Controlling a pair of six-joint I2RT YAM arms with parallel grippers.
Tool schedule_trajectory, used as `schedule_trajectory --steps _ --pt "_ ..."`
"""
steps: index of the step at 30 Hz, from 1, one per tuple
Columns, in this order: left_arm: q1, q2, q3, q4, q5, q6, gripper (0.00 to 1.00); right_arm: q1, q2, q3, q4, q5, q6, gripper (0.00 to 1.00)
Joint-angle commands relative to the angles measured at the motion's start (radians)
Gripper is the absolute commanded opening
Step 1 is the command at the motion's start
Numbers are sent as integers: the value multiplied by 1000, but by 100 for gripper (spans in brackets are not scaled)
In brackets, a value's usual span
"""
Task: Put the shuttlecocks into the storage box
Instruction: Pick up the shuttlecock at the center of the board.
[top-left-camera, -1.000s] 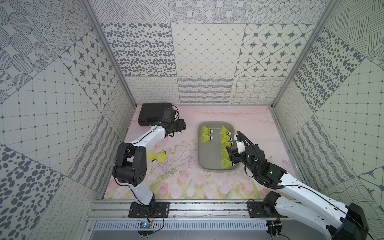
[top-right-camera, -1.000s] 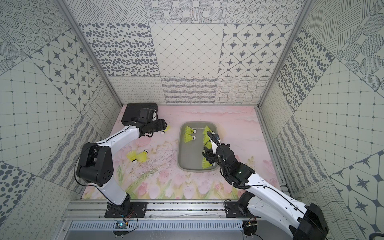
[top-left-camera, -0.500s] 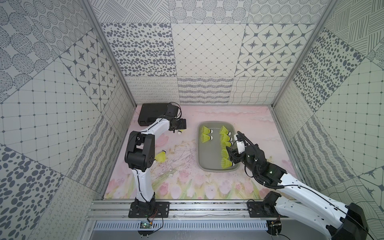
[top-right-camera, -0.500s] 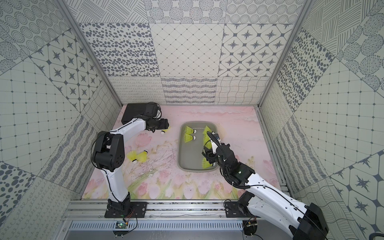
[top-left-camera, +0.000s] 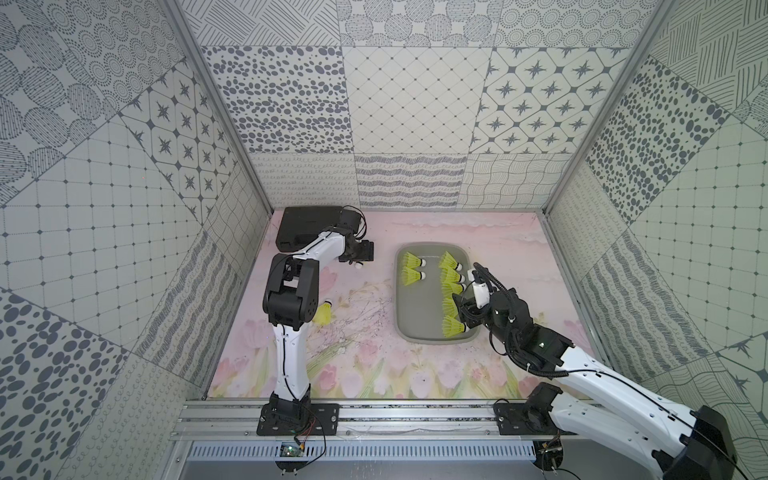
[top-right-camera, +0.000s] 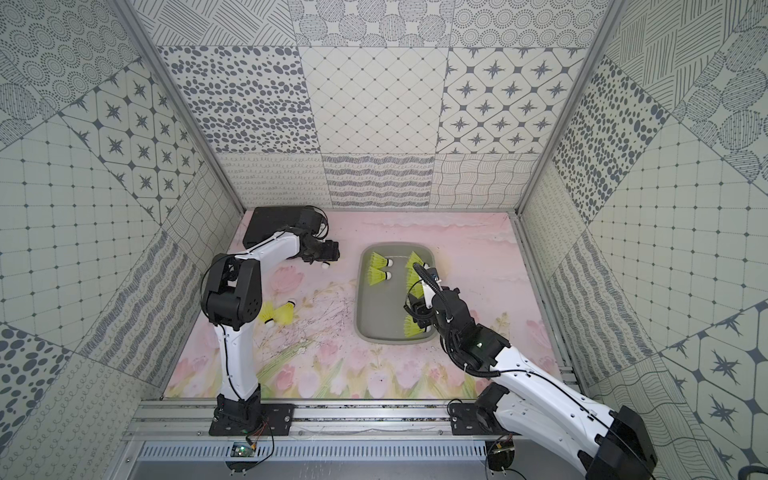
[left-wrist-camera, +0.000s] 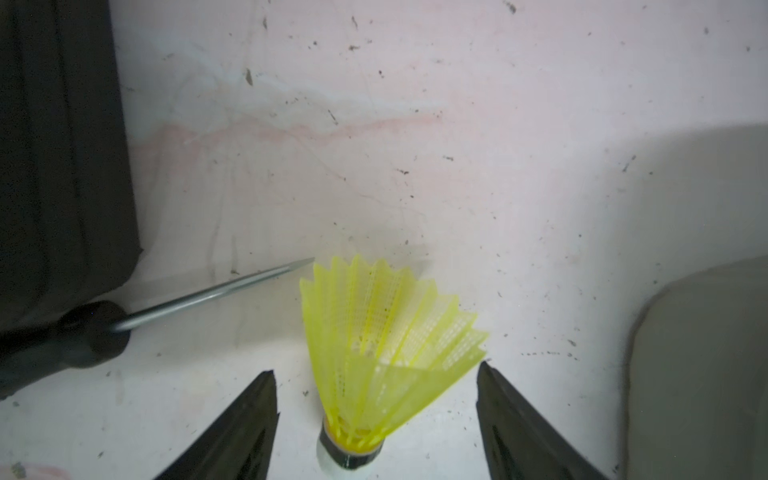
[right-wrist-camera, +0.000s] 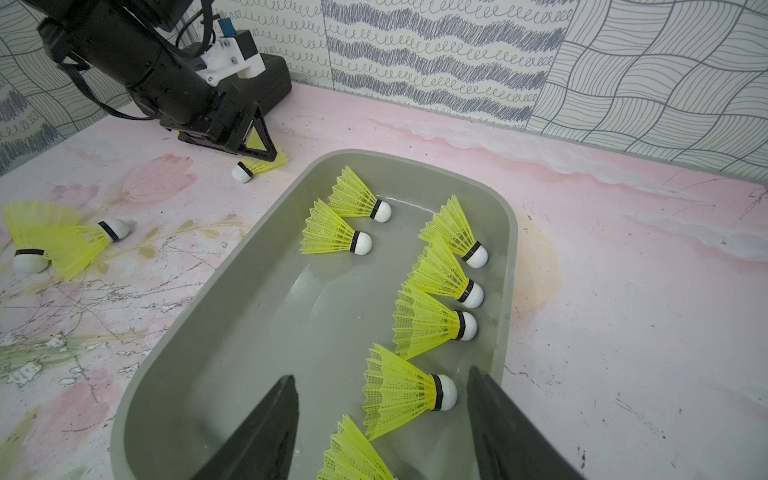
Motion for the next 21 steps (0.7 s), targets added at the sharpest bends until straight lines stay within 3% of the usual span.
schedule_trajectory --steps 1,8,14,21 --pt "5 48 59 -78 24 29 74 -6 -11 18 14 8 17 68" --pt "4 79 107 -107 33 6 61 -7 -17 18 7 6 24 68" --pt "4 37 73 -96 49 -24 39 -7 -17 16 8 5 26 68" --pt "4 -161 -138 25 103 -141 37 -6 -3 21 18 -29 26 68"
